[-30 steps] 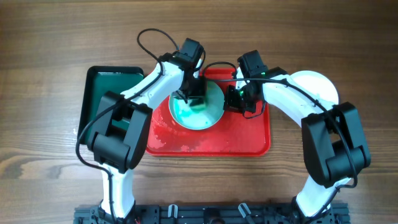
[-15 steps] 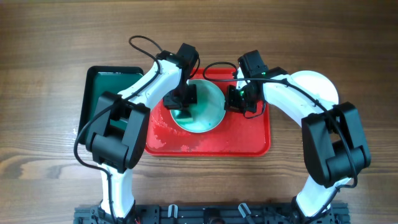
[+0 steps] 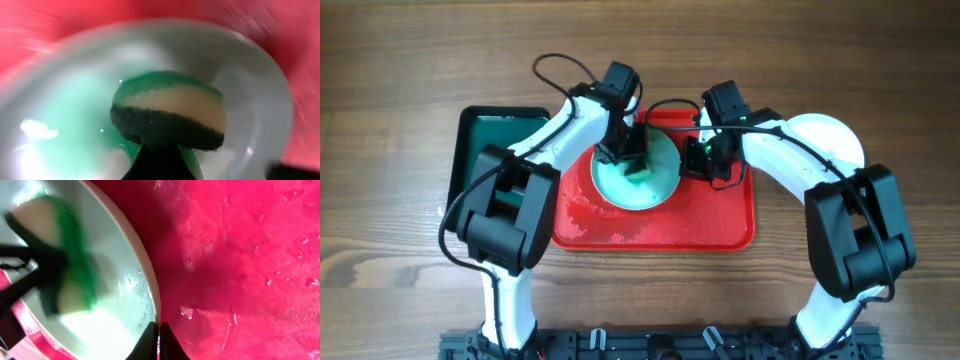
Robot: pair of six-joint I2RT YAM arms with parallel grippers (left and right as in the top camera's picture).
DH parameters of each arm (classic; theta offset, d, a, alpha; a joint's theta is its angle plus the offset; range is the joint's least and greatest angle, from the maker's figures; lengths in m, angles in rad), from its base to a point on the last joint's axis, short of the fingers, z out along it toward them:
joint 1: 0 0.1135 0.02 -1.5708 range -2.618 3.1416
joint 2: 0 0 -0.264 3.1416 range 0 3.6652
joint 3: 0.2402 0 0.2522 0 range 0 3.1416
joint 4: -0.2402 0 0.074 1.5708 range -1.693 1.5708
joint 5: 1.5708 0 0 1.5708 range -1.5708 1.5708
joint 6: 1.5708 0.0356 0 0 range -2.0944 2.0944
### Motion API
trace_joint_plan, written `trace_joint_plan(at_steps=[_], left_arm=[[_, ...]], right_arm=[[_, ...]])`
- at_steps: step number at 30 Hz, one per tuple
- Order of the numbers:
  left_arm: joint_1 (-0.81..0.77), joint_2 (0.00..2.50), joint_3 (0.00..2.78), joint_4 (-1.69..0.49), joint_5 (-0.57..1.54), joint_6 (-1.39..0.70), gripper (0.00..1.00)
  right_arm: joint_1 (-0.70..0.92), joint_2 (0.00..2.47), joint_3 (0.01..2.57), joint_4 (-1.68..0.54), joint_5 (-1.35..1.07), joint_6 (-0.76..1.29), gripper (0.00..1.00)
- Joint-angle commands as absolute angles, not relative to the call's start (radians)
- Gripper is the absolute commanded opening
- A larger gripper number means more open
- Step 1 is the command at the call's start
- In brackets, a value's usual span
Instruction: Clean dirty plates on tray and stack at the side
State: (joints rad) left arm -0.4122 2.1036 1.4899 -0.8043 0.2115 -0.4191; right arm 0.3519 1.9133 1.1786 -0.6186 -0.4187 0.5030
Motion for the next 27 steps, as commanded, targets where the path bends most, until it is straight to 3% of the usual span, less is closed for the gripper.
trace_joint_plan(at_steps=[1,3,6,8,19,27], left_arm=[[-0.334,2.101,1.546,-0.865,-0.028,-0.54,0.04],[-0.321,2.078,1.592,-0.919,-0.026,-0.535,0.04],[-0.316,2.034,1.638,-0.974,-0.003,-0.524,0.04],[-0.316,2.002,1.65,-0.989,0.017,-0.506,0.04],[-0.298,1.921,1.65,-1.018,0.017,-0.502,0.04],[-0.27,1.921,1.65,-1.04,0.002,-0.502,0.04]], right_arm=[[0.347,1.931,1.17,-0.603,-0.382,0.501,0.04],[0.35,1.935,1.17,-0.587,-0.382,0.506,0.05],[0.35,1.945,1.17,-0.571,-0.382,0.525,0.2],[0.352,1.95,1.17,-0.563,-0.382,0.527,0.23],[0.398,1.971,1.172,-0.497,-0.398,0.55,0.25],[0.333,1.874,1.195,-0.582,-0.42,0.481,0.33]])
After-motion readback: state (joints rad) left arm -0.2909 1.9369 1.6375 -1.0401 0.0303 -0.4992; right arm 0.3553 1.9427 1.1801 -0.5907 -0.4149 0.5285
